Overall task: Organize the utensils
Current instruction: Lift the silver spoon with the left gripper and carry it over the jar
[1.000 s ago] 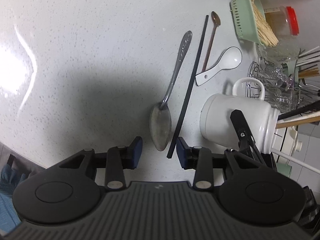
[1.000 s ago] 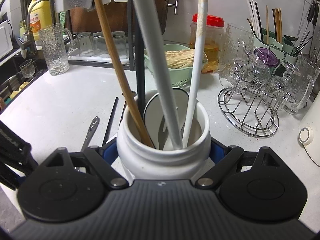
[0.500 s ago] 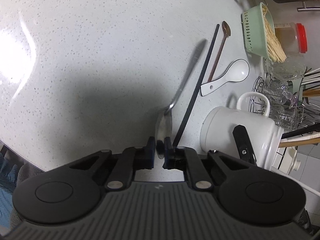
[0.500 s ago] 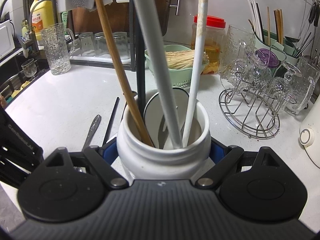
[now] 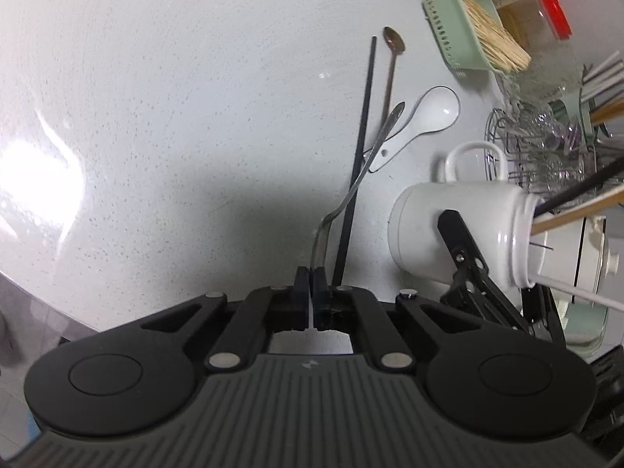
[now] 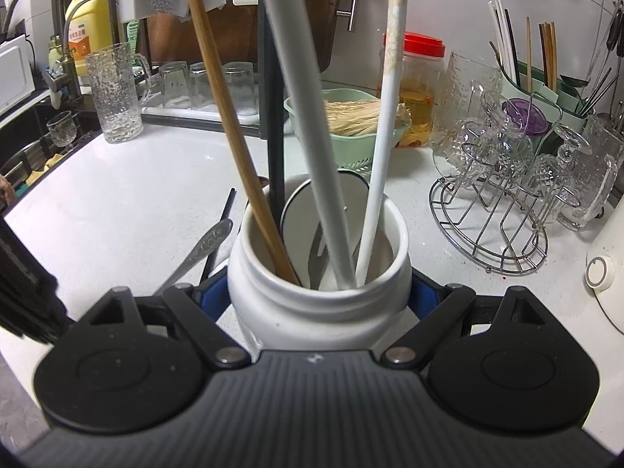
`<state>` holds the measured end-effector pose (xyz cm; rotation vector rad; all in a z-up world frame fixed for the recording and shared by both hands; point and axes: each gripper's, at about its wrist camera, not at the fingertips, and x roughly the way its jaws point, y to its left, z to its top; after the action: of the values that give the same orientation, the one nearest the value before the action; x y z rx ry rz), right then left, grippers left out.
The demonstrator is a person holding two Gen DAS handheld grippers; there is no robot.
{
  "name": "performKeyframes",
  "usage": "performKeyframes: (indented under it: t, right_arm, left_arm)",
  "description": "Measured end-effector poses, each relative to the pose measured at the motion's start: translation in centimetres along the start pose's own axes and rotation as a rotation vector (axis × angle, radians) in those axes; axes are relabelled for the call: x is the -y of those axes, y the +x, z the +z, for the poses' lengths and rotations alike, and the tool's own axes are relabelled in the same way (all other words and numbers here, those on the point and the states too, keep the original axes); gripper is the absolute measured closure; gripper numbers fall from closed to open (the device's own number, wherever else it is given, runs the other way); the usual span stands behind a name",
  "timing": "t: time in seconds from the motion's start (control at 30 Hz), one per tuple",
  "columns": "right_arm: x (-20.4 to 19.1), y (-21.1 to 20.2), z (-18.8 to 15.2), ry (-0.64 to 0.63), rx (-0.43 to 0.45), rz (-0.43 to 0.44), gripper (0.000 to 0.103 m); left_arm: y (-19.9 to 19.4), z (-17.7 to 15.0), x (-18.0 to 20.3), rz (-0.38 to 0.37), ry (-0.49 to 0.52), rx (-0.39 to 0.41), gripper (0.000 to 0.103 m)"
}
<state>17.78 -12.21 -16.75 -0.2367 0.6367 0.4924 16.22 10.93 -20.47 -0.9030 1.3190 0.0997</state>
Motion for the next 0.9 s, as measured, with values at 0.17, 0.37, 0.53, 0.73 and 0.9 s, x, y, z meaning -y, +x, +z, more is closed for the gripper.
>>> performKeyframes:
  t: [0.17, 0.37, 0.53, 0.73, 0.9]
  right_arm:
    - [0.0, 0.0, 0.0, -0.008, -0.001, 0.004, 0.011]
    - [0.1, 0.0, 0.1, -0.017, -0.010, 0.015, 0.011]
    - [0.2, 0.0, 0.1, -0.024, -0.006, 0.020, 0.011]
    - [0.2, 0.0, 0.1, -0.015, -0.005, 0.021, 0.011]
    - [0.2, 0.0, 0.0, -0.022, 0.005, 0.024, 0.011]
  left_arm:
    - [-2.7, 0.4, 1.8, 0.014, 0.095, 0.001, 0.101]
    - [-5.8, 0.5, 4.2, -0.012, 0.161, -0.050, 0.101]
    - [-8.2, 0.0, 6.0, 0.017, 0.254, -0.087, 0.101]
    - [-10.9, 0.2, 7.2, 0.066, 0.310, -0.140, 0.101]
    - [-12.9, 0.1, 8.6, 0.124, 0.390, -0.173, 0.101]
